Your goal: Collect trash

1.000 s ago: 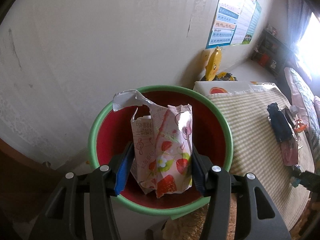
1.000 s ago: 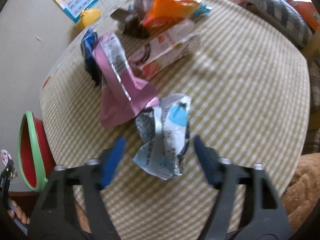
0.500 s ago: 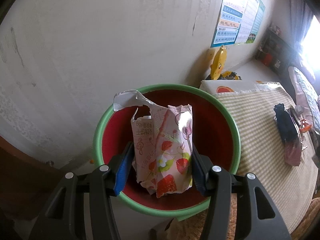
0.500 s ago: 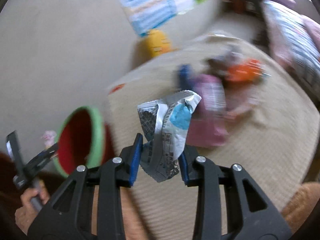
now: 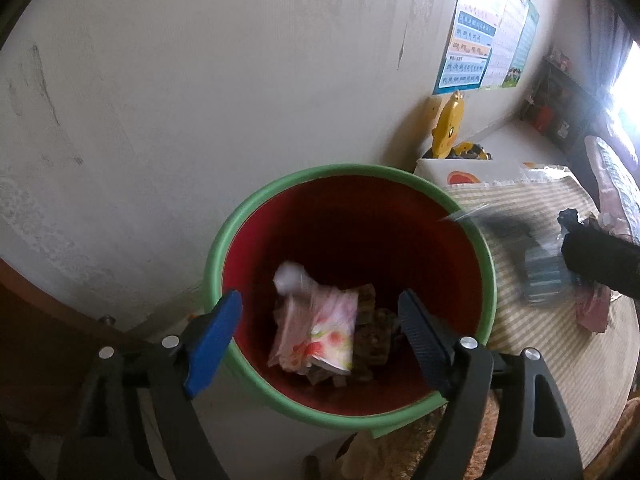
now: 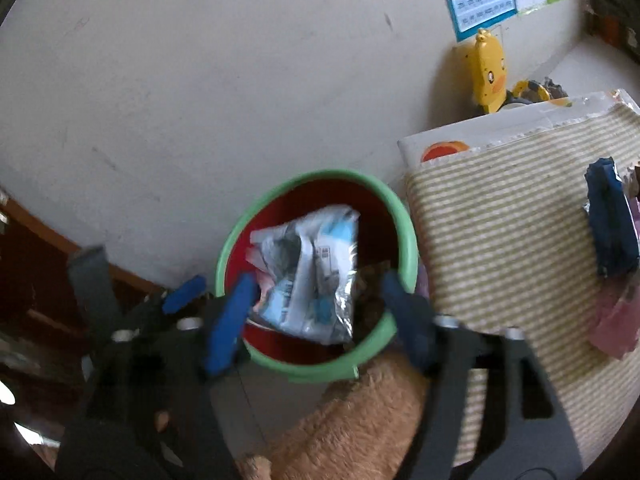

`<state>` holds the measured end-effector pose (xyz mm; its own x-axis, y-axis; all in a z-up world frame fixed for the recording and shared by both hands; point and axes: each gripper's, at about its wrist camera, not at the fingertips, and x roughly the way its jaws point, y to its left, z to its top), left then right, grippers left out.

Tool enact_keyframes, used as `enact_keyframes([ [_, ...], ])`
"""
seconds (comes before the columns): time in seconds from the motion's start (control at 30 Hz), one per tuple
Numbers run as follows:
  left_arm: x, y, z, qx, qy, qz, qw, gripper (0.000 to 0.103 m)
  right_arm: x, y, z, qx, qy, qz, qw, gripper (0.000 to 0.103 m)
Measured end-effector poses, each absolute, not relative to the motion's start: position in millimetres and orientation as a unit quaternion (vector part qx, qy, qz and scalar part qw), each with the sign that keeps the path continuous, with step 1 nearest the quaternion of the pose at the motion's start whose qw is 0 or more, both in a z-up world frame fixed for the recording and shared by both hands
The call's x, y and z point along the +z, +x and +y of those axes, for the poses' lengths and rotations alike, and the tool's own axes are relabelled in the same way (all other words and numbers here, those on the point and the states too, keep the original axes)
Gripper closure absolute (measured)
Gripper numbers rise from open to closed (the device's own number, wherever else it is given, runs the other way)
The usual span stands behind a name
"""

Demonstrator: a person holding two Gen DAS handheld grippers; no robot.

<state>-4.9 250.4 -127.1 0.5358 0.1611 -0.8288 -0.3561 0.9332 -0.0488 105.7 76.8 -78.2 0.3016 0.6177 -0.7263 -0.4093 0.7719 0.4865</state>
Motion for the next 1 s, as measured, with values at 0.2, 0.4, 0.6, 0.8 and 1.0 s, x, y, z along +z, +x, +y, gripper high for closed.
enact_keyframes([
  [0.2,-129,-4,248,0.142,-0.106,0.463,0.869,0.026,-83,115,22,0.237,0.105,0.484,0.836,0.03],
  [0.4,-126,-4,241,0.135,-0.102,0.462,0.871,0.026,-106,134,-94,0.055,0.145,0.476,0.866,0.029],
  [0.6,-122,-1,229,0.126,-0.098,0.466,0.87,0.026,-162,154,-157,-0.004,0.189,0.553,0.811,0.028],
  [0.8,-113,2,204,0.106,-0.075,0.469,0.874,0.026,-180,155,-156,0.046,0.187,0.571,0.798,0.053],
  [1.0,-100,14,169,0.075,-0.058,0.465,0.88,0.026,-161,109,-173,0.077,0.19,0.56,0.802,0.061],
])
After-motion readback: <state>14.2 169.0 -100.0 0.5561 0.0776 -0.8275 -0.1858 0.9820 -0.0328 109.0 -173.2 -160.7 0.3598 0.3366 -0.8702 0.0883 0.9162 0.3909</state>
